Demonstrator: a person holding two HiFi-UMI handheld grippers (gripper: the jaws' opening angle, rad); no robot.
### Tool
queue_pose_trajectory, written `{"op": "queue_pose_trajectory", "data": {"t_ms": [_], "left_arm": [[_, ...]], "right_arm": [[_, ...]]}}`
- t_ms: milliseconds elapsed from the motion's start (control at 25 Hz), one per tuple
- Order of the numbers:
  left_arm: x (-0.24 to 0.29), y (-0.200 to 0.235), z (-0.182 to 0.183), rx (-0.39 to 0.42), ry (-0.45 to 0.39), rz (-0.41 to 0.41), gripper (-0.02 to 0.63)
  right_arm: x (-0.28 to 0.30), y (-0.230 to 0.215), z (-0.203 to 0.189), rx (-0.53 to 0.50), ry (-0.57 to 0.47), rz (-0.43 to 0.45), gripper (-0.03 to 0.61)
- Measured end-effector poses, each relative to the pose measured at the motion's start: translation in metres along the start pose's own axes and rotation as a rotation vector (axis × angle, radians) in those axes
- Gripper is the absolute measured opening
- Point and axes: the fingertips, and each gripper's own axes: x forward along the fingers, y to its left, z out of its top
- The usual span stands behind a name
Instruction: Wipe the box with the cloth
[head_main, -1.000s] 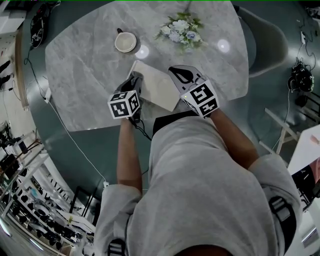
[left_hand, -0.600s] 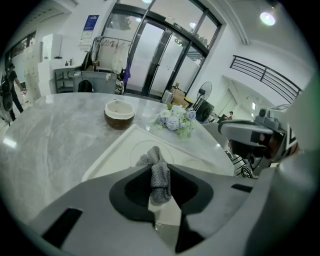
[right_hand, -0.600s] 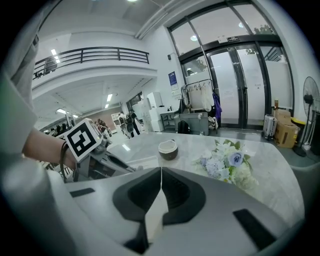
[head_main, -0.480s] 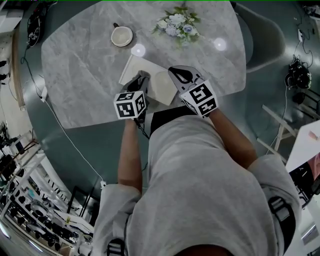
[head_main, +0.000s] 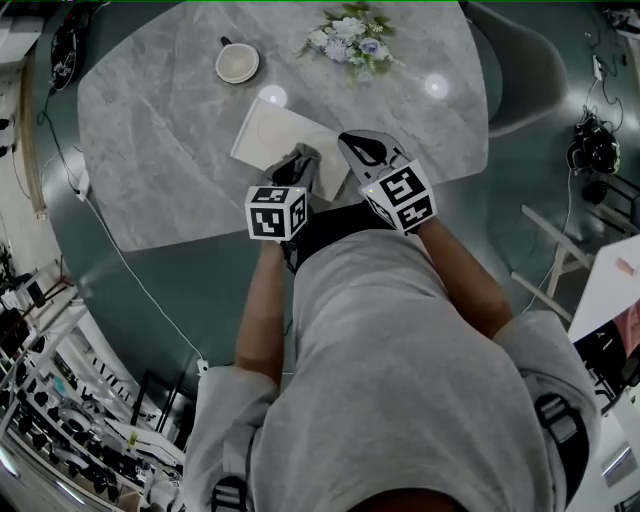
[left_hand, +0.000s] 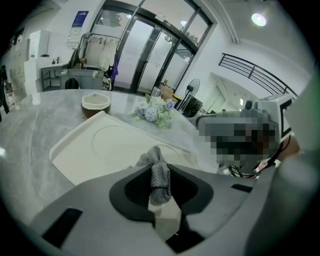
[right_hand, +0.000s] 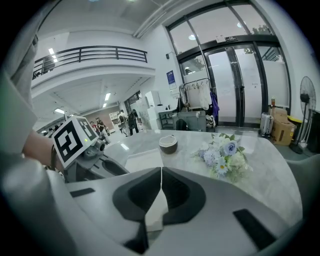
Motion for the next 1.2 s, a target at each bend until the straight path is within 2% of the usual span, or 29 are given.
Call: {"op": "queue_pose_trajectory", "data": {"t_ms": [360, 800, 1200], "left_arm": [[0.009, -0.034, -0.011, 0.037, 0.036, -0.067, 0.095], [0.010, -0.055, -0.022, 0.066, 0.101, -0.146, 0.094], [0.012, -0.056, -0.022, 0.079, 0.123, -0.164, 0.094]], "right_arm": [[-0.006, 0.001, -0.007, 0.025, -0.011, -0.022, 0.027], [-0.013, 0.000, -0.009, 0.038, -0.019, -0.050, 0.026], [-0.010, -0.002, -0.001, 0.019, -0.029, -0.047, 0.026]]}}
